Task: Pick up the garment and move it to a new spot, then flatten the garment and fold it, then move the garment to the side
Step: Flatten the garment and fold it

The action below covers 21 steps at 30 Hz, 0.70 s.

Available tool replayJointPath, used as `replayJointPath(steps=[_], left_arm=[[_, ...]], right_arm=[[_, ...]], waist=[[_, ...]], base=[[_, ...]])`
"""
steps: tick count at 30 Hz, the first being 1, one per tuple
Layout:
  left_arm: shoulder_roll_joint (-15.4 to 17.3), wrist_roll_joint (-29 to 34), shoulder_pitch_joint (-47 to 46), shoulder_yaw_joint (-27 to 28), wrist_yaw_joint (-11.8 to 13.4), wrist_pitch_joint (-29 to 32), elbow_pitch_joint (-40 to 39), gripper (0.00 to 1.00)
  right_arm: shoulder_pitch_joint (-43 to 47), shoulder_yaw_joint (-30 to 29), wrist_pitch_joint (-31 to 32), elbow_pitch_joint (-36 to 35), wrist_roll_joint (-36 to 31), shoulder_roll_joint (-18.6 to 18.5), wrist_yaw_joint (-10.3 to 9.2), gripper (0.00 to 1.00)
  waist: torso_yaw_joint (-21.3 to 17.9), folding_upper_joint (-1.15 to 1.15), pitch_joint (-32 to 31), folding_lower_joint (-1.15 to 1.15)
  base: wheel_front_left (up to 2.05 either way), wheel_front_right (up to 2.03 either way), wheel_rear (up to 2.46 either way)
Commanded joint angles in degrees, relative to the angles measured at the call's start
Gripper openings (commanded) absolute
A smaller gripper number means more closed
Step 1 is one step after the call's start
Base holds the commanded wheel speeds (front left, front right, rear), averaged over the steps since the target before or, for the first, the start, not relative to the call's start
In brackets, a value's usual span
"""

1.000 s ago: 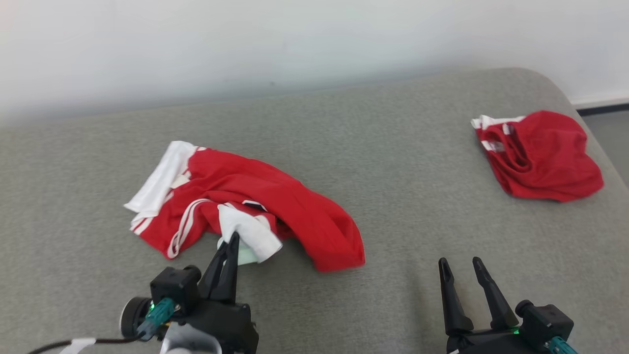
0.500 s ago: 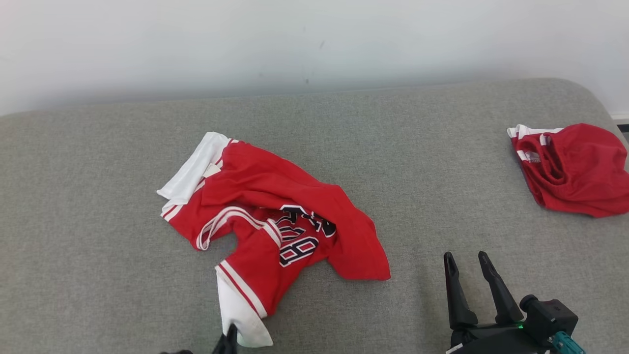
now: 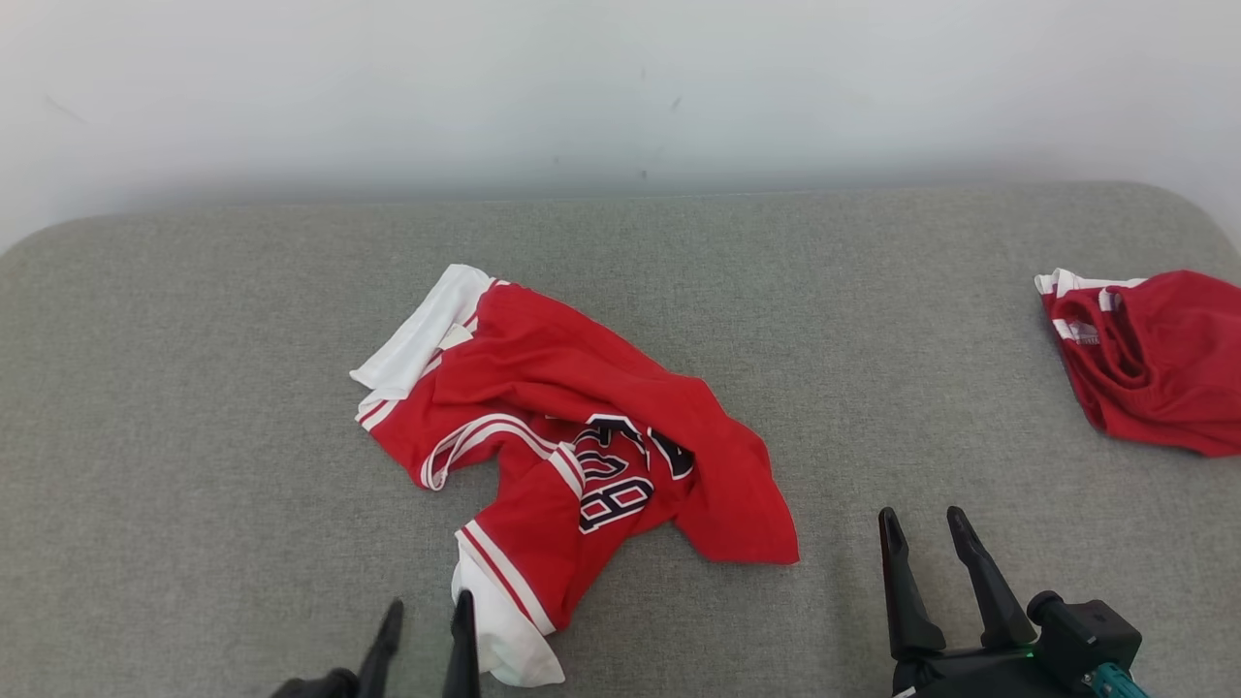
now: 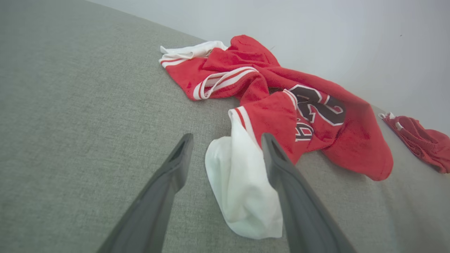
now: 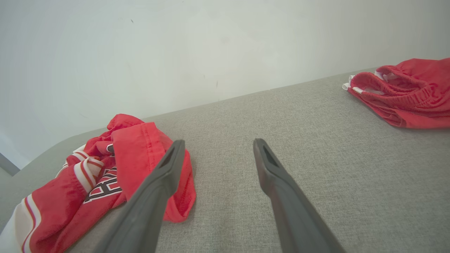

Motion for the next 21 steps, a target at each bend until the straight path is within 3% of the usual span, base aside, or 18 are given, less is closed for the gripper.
replayJointPath(steps=[1,6,14,21], left_arm=[[0.41,0.55,-0.65,0.11,0.19,-0.31,-0.25,1.0],[0.79,1.25,-1.65,0.67,0.8,-0.86,-1.66,1.0],[0.73,3.62,-2.69,-2.85,1.26,1.18,0.14,1.0],[0.66,5.12,-4.7,-3.85,2.56,1.13,6.08,1.0]], right_arm=[[0.04,0.09,-0.1,0.06,-0.37,-0.02,0.07,1.0],[0.01,0.7,-0.1,0.33,-0.34,-0.01,0.07,1.0],[0.01,1.09,-0.09,0.3,-0.63,-0.01,0.07,1.0],[-0.32,1.58,-0.09,0.42,-0.72,-0.01,0.07,1.0]], waist=[[0.16,0.0,-0.14,0.0],[0.01,0.0,-0.56,0.0],[-1.52,0.0,-0.5,0.0],[-2.85,0.0,0.13,0.0]], base=[[0.0,0.0,0.0],[0.0,0.0,0.0],[0.0,0.0,0.0],[0.0,0.0,0.0]])
